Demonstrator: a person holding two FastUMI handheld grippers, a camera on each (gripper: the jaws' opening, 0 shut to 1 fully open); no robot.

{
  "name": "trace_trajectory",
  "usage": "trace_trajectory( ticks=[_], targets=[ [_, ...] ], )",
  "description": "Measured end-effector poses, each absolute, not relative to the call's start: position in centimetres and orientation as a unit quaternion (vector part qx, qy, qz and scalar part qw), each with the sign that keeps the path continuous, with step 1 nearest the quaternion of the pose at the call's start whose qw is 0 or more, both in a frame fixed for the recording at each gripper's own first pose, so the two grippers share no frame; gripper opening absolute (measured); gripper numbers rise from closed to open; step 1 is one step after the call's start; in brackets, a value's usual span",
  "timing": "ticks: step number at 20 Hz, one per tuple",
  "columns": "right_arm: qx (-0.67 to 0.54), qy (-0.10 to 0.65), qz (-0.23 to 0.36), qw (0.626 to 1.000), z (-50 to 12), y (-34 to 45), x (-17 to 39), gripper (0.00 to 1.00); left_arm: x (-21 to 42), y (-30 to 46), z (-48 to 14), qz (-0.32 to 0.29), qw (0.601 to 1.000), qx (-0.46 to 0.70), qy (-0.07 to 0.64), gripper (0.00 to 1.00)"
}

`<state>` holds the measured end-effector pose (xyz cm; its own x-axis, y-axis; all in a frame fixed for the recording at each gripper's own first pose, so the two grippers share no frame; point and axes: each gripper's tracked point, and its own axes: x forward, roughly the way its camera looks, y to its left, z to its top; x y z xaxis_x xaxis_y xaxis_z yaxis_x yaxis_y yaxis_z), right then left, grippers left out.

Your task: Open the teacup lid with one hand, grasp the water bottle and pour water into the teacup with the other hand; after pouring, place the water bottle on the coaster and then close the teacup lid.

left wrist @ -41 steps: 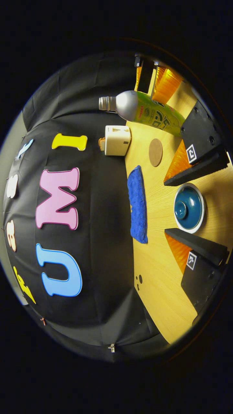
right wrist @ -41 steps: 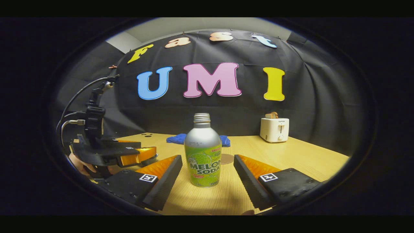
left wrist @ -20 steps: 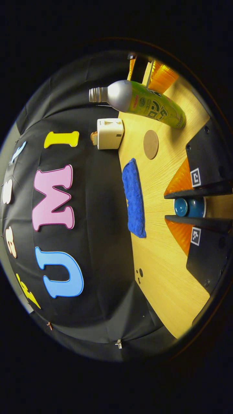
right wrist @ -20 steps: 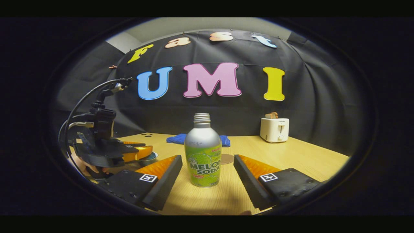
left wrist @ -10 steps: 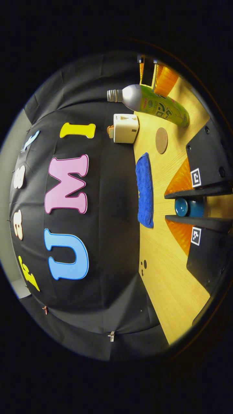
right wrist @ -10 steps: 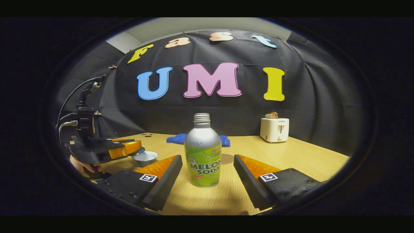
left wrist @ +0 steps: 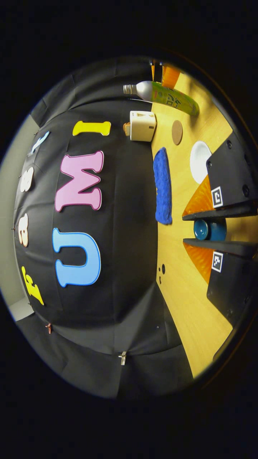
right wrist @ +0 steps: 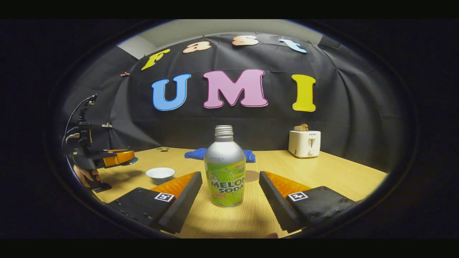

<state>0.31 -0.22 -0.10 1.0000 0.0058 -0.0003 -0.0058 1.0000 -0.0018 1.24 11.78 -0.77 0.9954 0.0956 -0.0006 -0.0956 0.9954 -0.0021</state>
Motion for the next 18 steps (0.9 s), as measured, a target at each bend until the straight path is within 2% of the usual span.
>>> trace_trajectory(
  ticks=[5, 15, 18],
  targets=[
    [-0.001, 0.001, 0.021, 1.000, -0.2, 0.8, 1.9, 0.99, 1.7, 13.2, -0.8, 0.039, 0.999, -0.001, 0.000, 0.31],
    [-0.001, 0.002, 0.016, 1.000, -0.4, 0.6, 5.4, 0.99, 1.8, 12.5, -0.7, 0.019, 1.000, 0.000, -0.001, 0.30],
    [-0.002, 0.001, -0.001, 1.000, -0.3, -0.2, 6.4, 0.99, 1.8, 12.4, -0.7, 0.016, 1.000, 0.000, -0.001, 0.31]
  ],
)
